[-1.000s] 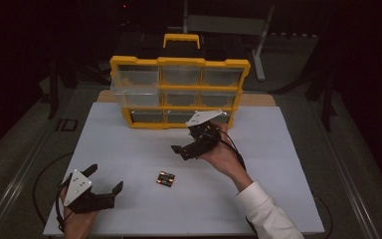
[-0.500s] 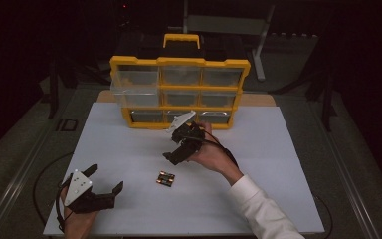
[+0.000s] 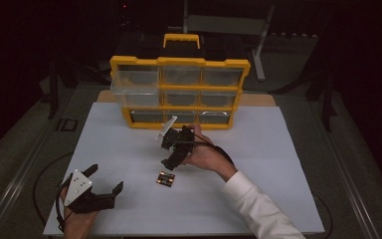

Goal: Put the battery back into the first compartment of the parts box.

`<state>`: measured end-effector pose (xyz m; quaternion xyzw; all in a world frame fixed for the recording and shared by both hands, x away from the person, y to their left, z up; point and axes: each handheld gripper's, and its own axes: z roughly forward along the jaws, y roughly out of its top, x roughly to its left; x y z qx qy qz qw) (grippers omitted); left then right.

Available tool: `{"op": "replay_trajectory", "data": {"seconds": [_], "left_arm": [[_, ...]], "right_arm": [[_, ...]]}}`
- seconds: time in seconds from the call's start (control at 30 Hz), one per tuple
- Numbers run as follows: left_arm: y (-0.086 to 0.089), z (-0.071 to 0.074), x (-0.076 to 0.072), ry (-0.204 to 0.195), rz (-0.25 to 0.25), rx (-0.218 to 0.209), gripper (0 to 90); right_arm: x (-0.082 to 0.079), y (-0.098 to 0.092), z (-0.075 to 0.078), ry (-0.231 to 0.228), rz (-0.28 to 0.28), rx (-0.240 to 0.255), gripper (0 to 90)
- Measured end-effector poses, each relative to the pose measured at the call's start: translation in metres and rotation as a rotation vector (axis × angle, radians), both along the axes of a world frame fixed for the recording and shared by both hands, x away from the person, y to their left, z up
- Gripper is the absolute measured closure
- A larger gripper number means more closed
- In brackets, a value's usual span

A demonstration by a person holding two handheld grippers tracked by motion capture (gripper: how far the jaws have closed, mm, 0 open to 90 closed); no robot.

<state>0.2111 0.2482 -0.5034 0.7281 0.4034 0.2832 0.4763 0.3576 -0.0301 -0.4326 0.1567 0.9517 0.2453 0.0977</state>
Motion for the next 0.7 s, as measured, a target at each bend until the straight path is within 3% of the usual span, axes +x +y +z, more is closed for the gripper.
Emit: {"op": "replay_trajectory", "data": {"seconds": [0.03, 0.3, 0.7], "left_arm": [[0.000, 0.000, 0.000, 0.001, -0.001, 0.000, 0.0], [0.000, 0.000, 0.000, 0.001, -0.006, 0.001, 0.0], [0.000, 0.000, 0.000, 0.002, -0.007, 0.001, 0.0]], "right_arm": [[-0.001, 0.004, -0.003, -0.003, 0.021, -0.033, 10.9], [-0.003, 0.015, -0.015, 0.015, 0.062, -0.122, 10.7], [0.003, 0.021, -0.045, 0.077, 0.072, -0.167, 13.9]]}}
